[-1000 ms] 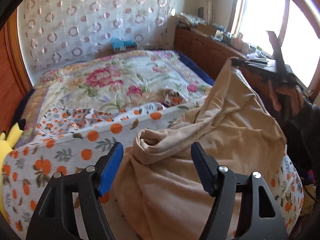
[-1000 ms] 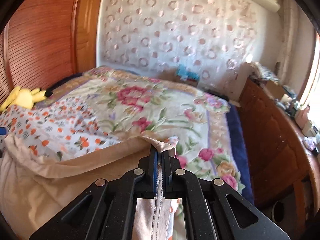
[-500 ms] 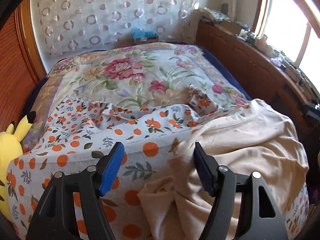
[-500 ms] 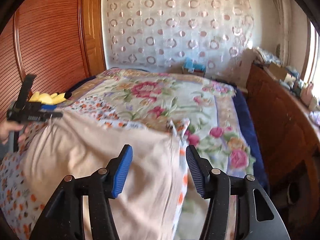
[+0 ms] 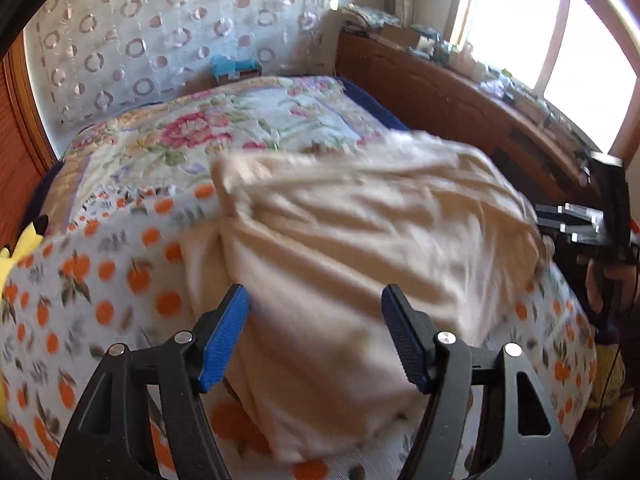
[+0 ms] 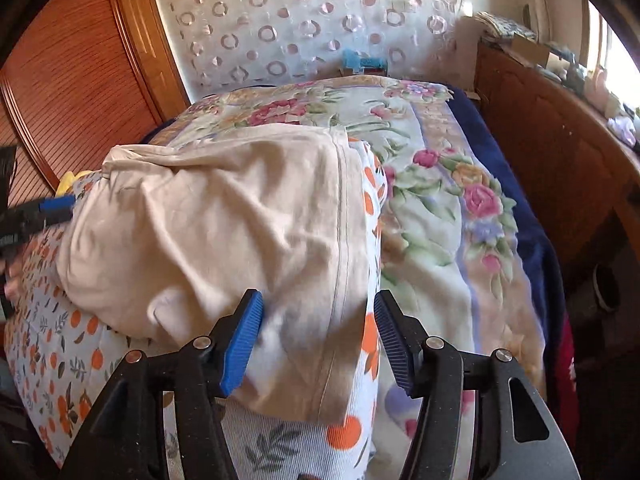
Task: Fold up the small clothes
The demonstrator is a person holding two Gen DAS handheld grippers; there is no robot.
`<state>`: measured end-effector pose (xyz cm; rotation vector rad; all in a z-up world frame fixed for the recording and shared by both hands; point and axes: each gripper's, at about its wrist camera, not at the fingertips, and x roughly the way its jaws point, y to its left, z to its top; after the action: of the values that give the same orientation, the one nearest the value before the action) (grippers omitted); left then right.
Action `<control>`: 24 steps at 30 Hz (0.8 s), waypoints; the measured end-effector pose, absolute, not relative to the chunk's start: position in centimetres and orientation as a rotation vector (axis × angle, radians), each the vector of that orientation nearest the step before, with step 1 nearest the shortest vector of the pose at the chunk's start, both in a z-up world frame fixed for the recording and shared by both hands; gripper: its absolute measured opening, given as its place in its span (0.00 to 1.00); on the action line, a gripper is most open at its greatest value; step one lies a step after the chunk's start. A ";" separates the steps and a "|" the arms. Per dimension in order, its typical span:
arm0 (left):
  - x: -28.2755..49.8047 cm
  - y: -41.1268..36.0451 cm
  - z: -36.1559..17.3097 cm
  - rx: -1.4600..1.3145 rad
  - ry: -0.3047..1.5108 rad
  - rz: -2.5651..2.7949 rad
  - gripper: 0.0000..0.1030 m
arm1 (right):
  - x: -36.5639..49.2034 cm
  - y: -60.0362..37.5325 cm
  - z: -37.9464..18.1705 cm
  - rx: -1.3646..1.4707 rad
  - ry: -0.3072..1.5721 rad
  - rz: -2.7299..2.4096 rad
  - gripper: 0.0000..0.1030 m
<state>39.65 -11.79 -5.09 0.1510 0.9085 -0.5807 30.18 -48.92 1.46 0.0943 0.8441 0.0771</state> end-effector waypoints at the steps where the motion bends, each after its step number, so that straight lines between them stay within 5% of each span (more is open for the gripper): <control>1: 39.3 -11.9 -5.5 0.163 0.915 -0.578 0.69 | 30.1 -48.7 1.5 0.089 0.843 0.077 0.58; 8: 38.6 -10.8 -7.8 0.155 0.950 -0.549 0.69 | 30.7 -47.1 0.7 0.036 0.881 0.094 0.56; 14: 37.7 -9.9 -8.3 0.177 0.926 -0.540 0.69 | 31.4 -46.9 0.9 0.015 0.882 0.126 0.33; 16: 37.6 -9.7 -8.3 0.172 0.923 -0.542 0.69 | 31.2 -46.6 1.0 0.004 0.873 0.127 0.16; 24: 37.0 -8.4 -7.3 0.119 0.910 -0.549 0.68 | 30.9 -45.0 7.2 -0.037 0.736 0.103 0.11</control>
<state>37.04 -8.39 -7.29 0.1193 0.9105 -0.5494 30.88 -44.98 7.15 -0.0374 0.7361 0.1030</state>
